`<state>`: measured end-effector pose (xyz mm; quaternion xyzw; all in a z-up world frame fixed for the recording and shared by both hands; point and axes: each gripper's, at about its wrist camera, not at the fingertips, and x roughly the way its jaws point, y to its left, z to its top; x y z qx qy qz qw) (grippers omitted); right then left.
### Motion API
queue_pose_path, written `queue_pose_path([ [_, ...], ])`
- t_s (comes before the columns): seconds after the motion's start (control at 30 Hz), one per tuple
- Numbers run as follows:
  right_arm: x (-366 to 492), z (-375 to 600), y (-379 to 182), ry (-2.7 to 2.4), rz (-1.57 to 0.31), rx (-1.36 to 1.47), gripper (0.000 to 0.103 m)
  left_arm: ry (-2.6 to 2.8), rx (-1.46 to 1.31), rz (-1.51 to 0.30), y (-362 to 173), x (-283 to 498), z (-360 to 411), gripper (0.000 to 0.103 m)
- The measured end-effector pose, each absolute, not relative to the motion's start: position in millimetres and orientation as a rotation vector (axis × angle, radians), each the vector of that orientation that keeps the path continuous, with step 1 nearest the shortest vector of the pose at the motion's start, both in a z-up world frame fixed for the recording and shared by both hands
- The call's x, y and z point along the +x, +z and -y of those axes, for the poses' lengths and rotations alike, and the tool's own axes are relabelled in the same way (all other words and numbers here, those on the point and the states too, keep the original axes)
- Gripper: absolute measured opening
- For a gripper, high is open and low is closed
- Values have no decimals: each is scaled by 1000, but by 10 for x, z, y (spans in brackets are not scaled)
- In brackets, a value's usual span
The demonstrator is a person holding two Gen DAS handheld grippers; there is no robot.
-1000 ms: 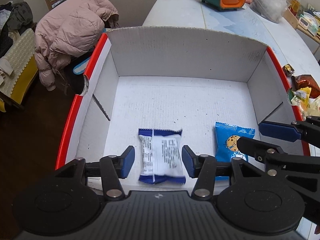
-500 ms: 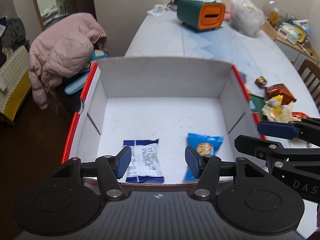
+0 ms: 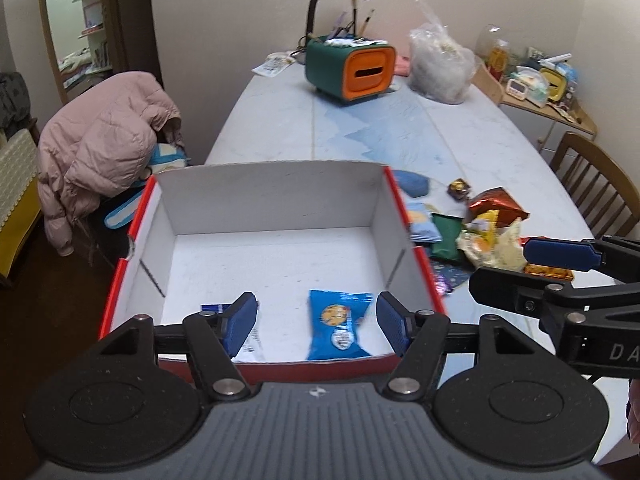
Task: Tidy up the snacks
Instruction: 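Open both tools to release the packets and withdraw from the box, then grasp the red chicken-snack bag with left tool while right grasps the candy stick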
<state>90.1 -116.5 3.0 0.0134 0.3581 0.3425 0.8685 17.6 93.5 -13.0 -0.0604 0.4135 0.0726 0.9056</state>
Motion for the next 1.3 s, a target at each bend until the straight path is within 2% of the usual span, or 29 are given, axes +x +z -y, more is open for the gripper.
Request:
queue_pose_path([
  [0.23,824,1567,76,687,-718,42,84,117,-145,-817,-72,123,-691,72],
  [0.3,802,1684,76,678,-709,48,91,110,-152,-807,-58,119,-615,74],
  [0.4,786,1852,65,669,-699,47,96,105,-174,-793,-61,114,-504,80],
  [0.5,760,2042,34,660,-687,53,101,97,-193,-793,-100,114,-383,81],
  [1.07,1087,3103,-451,502,-749,-19,101,61,-142,-839,-465,465,503,81],
  [1.3,1404,3275,-823,473,-819,-36,95,40,-143,-874,-614,717,739,81],
])
